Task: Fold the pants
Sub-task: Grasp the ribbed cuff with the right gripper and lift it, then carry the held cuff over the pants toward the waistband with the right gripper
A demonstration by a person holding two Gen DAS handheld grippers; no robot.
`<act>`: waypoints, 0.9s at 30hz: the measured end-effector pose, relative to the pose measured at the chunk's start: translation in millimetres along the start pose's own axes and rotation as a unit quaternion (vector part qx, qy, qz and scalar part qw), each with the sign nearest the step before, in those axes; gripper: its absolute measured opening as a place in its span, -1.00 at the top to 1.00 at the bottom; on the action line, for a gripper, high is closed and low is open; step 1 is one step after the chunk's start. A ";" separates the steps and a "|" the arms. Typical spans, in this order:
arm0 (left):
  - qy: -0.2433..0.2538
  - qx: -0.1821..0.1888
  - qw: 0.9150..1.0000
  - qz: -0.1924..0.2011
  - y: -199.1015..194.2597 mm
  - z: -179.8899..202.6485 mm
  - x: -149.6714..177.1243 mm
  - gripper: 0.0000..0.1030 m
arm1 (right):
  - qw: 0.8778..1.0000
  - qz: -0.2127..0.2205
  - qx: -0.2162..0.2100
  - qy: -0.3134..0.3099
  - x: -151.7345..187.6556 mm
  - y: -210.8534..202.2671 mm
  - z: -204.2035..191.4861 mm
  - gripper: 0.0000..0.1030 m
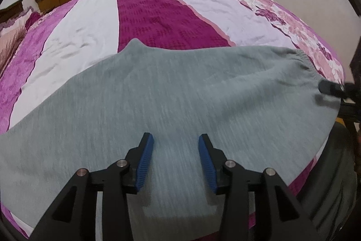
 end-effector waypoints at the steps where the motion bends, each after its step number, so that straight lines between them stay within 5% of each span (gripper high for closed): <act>1: 0.000 0.000 1.000 -0.001 -0.1 0.2 -0.1 0.13 | 1.000 -0.001 -0.011 0.014 -4.6 3.4 -0.2 0.06; 4: -0.001 0.004 1.000 -0.003 -1.7 0.1 -0.2 0.13 | 0.998 -0.011 -0.038 0.046 -12.5 10.2 -3.0 0.06; 14: -0.004 0.007 1.000 -0.001 -1.7 -0.7 0.5 0.10 | 0.998 0.002 -0.019 0.054 -3.5 4.0 0.7 0.71; 27: -0.012 0.016 1.000 0.003 -3.7 -1.9 -0.3 0.09 | 0.998 0.040 0.050 -0.004 -10.0 -20.1 -27.6 0.78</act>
Point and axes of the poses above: each gripper's, at about its wrist camera, not at the fingertips, and y roughly the way its jaws point, z to its right, x to its underside, the point moved 10 cm from there along y, roughly the way its jaws point, and after that the axes turned 13 degrees about x, right-handed, at the moved point
